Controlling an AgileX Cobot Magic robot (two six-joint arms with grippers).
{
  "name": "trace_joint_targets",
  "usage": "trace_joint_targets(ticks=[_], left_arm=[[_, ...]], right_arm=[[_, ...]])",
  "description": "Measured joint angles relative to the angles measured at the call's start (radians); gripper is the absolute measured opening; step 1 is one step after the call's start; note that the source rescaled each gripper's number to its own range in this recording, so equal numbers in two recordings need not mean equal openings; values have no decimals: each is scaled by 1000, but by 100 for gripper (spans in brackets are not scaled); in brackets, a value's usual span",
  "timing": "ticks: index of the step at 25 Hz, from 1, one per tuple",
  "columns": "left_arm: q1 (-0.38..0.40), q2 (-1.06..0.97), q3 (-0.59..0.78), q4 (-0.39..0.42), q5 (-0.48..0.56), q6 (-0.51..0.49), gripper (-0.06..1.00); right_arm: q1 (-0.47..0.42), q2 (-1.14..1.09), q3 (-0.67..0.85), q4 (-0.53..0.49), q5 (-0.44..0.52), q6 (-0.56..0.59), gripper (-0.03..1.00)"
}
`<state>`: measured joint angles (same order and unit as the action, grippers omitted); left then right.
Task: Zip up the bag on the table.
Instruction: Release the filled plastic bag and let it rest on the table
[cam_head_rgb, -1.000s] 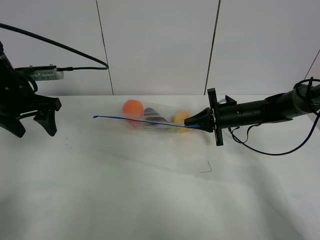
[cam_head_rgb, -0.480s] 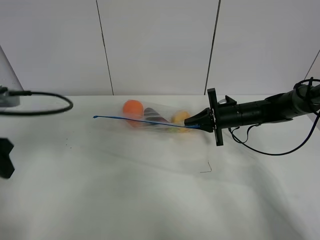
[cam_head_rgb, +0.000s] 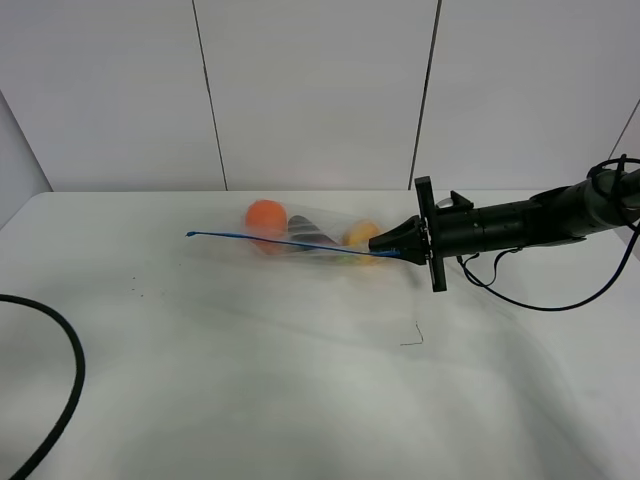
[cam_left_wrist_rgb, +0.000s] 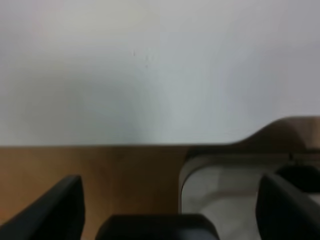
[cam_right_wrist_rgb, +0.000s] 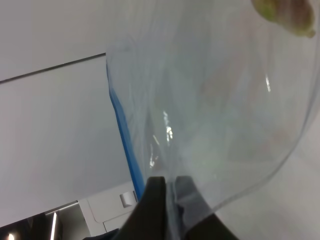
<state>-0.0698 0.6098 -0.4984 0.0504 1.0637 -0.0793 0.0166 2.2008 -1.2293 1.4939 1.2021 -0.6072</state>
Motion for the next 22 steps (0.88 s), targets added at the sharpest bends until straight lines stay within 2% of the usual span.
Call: trace_joint_targets(ticks=[8,13,22], left_arm=[[2,-133,0,9,-11,0,98],[57,-226,3,10,-12,0,98],[73,-501,4,12,-12,0,98]], right_arm=[[0,0,0,0,0,0,0],[0,0,0,0,0,0,0],[0,0,0,0,0,0,0]])
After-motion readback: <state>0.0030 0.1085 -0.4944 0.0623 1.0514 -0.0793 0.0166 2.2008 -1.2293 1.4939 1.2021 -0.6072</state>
